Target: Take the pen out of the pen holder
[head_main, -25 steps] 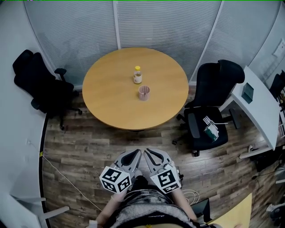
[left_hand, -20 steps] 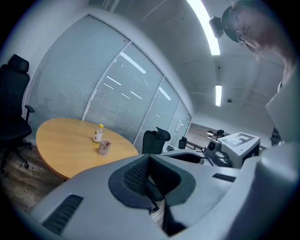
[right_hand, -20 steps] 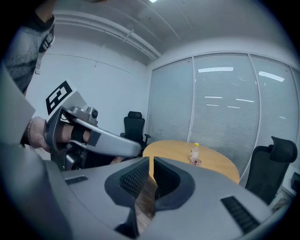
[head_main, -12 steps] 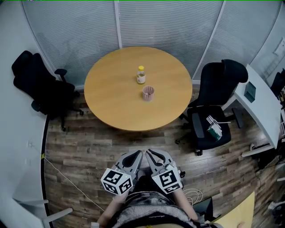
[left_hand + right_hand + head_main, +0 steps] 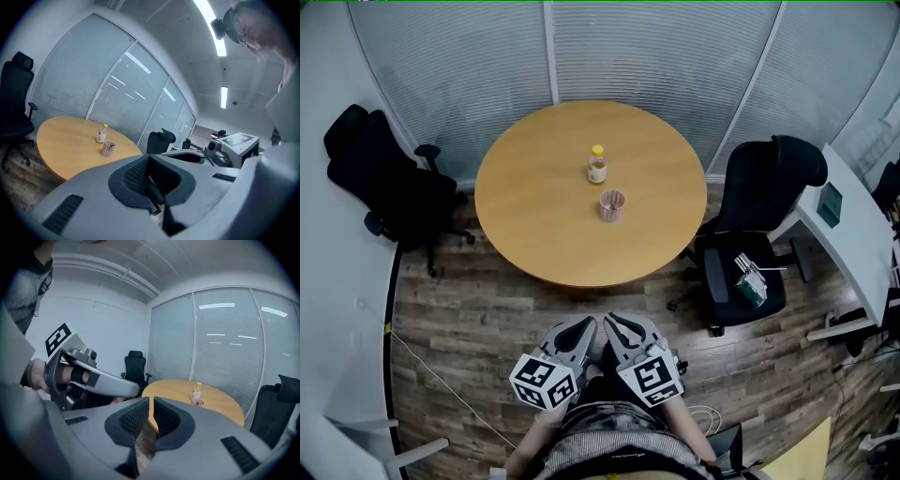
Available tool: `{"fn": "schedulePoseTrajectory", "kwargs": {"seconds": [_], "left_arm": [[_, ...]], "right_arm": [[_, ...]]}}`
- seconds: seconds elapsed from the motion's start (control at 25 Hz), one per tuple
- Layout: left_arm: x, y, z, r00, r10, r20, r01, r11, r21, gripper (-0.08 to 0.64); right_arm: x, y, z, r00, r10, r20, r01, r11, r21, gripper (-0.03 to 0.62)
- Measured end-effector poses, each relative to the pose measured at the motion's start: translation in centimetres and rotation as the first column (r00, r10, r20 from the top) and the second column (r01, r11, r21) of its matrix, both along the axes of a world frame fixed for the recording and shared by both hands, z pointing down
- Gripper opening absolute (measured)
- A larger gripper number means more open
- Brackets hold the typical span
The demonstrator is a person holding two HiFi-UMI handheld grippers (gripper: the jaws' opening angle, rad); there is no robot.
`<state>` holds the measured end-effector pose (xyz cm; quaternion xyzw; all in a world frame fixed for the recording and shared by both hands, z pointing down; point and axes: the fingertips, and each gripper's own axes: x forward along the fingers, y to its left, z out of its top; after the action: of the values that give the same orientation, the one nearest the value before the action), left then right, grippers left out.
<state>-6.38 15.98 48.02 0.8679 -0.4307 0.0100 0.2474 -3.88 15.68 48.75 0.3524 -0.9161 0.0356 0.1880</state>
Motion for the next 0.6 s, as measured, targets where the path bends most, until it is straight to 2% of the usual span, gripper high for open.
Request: {"fn": "schedulePoseTrajectory", "kwargs": {"seconds": [0.36,0.6], "left_arm": [[1.5,-7.3,-1.0,1.0,0.002,0.026,-0.003,1.0,0.026,0.005],[2.0,-11.1,-0.5,0.999,0.012,0.037,-0.012,1.0,0.012,0.005]], "right_arm": [[0.7,-7.0,-1.0,1.0,-0.029,0.006,0.029,0.999,0.018,0.041],[1.2,-10.8,-0.3,1.0,-0.025,-0.001,0.025,1.0,-0.001,0.041]]}}
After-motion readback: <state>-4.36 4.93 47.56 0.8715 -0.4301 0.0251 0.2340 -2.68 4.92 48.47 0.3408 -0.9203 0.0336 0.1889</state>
